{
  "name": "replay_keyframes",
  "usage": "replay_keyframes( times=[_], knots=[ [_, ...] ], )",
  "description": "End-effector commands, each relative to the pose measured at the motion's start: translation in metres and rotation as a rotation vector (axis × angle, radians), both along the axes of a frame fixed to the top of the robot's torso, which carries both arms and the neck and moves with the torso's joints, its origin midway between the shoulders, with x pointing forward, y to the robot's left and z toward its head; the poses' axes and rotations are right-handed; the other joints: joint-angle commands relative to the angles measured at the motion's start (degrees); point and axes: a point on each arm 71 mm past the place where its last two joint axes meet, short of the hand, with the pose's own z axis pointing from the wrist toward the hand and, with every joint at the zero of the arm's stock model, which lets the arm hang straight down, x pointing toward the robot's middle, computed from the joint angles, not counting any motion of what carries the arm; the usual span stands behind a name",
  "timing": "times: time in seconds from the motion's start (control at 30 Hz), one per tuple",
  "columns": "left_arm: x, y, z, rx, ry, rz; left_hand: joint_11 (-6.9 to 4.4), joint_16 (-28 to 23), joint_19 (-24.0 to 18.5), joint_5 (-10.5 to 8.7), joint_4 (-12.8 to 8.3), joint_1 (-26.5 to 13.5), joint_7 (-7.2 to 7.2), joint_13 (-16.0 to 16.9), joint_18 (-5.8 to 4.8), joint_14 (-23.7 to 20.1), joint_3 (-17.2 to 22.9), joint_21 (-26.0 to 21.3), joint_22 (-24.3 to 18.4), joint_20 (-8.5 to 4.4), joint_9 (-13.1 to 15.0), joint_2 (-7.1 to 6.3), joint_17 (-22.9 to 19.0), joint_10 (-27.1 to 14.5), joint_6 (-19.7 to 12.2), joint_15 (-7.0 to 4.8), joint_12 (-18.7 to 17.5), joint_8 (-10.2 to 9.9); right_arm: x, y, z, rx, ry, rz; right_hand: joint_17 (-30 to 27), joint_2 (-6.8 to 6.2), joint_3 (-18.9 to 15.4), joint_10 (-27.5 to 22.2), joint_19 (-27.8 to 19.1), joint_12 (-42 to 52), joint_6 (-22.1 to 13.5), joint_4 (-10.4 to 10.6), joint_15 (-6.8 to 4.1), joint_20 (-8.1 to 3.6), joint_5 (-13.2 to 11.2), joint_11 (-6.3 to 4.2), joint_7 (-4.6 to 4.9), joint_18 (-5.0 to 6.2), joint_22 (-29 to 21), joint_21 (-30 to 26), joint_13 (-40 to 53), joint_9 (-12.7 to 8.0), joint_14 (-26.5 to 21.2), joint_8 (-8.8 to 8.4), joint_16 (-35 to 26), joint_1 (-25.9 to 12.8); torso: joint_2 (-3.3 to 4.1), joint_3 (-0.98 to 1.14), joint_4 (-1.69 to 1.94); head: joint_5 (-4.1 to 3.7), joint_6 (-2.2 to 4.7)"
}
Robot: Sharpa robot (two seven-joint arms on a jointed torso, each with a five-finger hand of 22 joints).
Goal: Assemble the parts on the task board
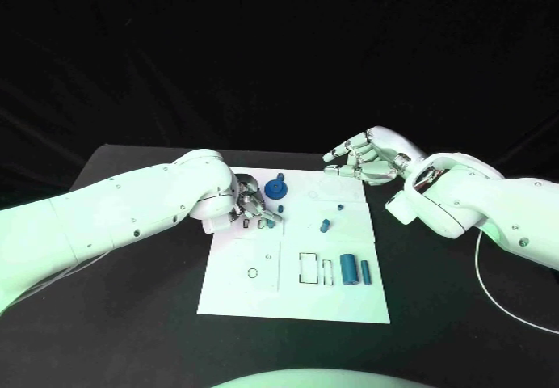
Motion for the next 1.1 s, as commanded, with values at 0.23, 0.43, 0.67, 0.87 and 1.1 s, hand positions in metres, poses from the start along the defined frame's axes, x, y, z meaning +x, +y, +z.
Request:
replay_keyframes(
  times=[0.23,0.43,0.67,0.87,1.1],
  knots=[
    [0.0001,-0.0014,-0.0007,0.022,0.011,-0.023,-0.03,0.1,0.6,0.22,-0.1,0.0,-0.25,0.2,-0.85,5.9,0.0,0.5,0.8,0.01,0.1,0.25,15.1,0.3,-0.2,-0.45,0.3,0.4,-0.0007,0.0016,-0.0015,-0.007,0.007,0.017,-0.1,0.14,-0.1,-0.2,-0.4,-0.3,-0.4,-0.3,0.22,-0.05,0.3,-0.15,0.05,0.84,0.0,-0.3,0.0,-0.1,2.3,0.02,-0.2,0.2,0.03,-0.05,0.04,-0.09,-0.03],
    [0.0000,-0.0015,-0.0013,0.023,0.011,-0.022,-0.25,0.1,0.6,0.25,-1.1,2.1,-0.48,0.2,-0.87,5.9,1.2,0.5,1.0,-0.13,0.7,1.51,15.1,0.5,-0.2,-0.63,0.4,0.8,-0.0008,0.0019,-0.0018,-0.007,0.009,0.018,-0.1,0.21,-0.1,-0.2,-0.4,-0.3,-0.4,-0.2,0.23,-0.04,0.3,-0.14,0.06,0.85,-0.1,-0.3,0.0,-0.1,2.3,0.04,-0.2,0.1,0.02,-0.03,0.02,-0.13,-0.15],
    [-0.0008,-0.0016,-0.0012,0.016,0.012,-0.023,-0.86,0.1,0.3,2.47,-8.3,14.0,-0.96,-0.8,-0.73,5.9,11.3,0.1,0.5,-0.84,0.8,5.23,15.1,-0.9,-3.1,-1.34,-1.1,-1.0,-0.0009,0.0021,-0.0024,-0.009,0.012,0.021,-0.1,0.33,-0.1,-0.2,-0.4,-0.3,-0.4,-0.1,0.24,-0.04,0.4,-0.14,0.05,0.84,0.0,-0.3,0.0,-0.1,2.3,0.05,-0.2,0.1,0.04,-0.03,0.03,-0.13,-0.30],
    [-0.0023,-0.0007,-0.0011,0.003,0.021,-0.023,0.03,0.1,0.2,3.44,-9.0,9.1,0.20,-2.0,-0.64,5.9,32.4,-0.2,0.5,-0.08,2.1,-3.17,15.1,-1.2,-3.3,-0.19,-2.3,-1.5,-0.0009,0.0026,-0.0032,-0.011,0.017,0.025,0.0,0.37,0.0,-0.2,-0.4,-0.2,-0.4,-0.1,0.23,-0.04,0.4,-0.15,0.05,0.85,-0.1,-0.4,0.0,-0.1,2.3,0.06,-0.2,0.1,0.01,-0.01,0.05,-0.07,-0.49],
    [-0.0030,0.0042,-0.0006,-0.013,0.022,-0.016,0.01,0.1,0.0,3.04,-11.0,2.0,0.42,-2.5,-0.63,5.9,47.4,-0.6,0.4,0.22,4.6,-8.43,15.1,-0.9,-3.3,-0.31,-2.4,-0.1,-0.0010,0.0030,-0.0046,-0.013,0.023,0.028,0.0,0.51,0.2,-0.2,-0.3,-0.2,-0.5,-0.4,0.21,-0.04,1.5,-0.17,0.06,0.85,-0.1,-0.4,0.0,-0.1,2.4,0.09,-0.2,0.5,0.03,0.02,0.10,-0.07,-0.58]
  ],
)
